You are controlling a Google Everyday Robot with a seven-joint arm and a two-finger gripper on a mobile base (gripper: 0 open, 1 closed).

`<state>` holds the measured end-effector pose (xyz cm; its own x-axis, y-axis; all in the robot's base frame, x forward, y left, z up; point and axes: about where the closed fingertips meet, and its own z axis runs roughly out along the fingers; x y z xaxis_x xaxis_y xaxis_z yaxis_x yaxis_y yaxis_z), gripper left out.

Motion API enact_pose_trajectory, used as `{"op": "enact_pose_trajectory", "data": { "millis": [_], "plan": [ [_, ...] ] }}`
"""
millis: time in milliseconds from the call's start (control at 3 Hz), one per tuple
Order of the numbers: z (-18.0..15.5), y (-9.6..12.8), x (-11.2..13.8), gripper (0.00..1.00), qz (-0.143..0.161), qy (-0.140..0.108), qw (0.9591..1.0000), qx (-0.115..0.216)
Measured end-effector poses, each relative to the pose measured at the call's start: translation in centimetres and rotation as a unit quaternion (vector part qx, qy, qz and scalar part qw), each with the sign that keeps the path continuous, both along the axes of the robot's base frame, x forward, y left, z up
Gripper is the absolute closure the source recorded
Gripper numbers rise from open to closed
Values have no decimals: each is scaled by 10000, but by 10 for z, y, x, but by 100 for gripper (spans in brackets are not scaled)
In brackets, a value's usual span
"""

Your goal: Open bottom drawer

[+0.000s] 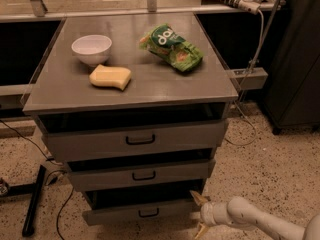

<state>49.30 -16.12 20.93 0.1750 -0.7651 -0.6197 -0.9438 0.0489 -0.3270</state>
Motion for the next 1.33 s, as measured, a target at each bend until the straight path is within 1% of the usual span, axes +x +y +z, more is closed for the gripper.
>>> {"op": "enact_pose_trajectory", "data": {
  "millis": [333, 667, 1000, 1333],
  "plan": [
    [0, 0, 0, 0, 0, 2, 10000, 8],
    [-14, 7, 14, 0, 14, 56, 10000, -34],
    [-52, 17, 50, 0, -7, 305, 9994, -143],
    [-51, 17, 50, 0, -7, 306, 9994, -145]
  ]
}}
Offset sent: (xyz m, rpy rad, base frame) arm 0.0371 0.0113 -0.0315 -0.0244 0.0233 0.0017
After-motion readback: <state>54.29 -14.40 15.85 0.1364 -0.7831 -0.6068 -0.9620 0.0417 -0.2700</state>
